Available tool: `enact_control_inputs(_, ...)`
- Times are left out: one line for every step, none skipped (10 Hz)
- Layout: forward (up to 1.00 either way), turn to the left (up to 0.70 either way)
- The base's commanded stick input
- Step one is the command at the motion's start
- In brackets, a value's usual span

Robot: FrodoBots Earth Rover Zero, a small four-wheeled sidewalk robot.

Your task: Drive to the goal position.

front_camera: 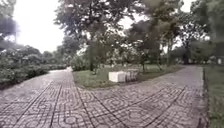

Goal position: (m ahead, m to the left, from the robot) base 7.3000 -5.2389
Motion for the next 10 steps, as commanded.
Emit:
enact_control_inputs(1.00, -0.27)
enact_control_inputs(1.00, -0.27)
enact_control_inputs(1.00, -0.27)
enact_control_inputs(1.00, -0.27)
enact_control_inputs(1.00, -0.27)
enact_control_inputs(1.00, -0.27)
enact_control_inputs(1.00, -0.27)
enact_control_inputs(1.00, -0.27)
enact_control_inputs(1.00, -0.27)
enact_control_inputs(1.00, -0.19)
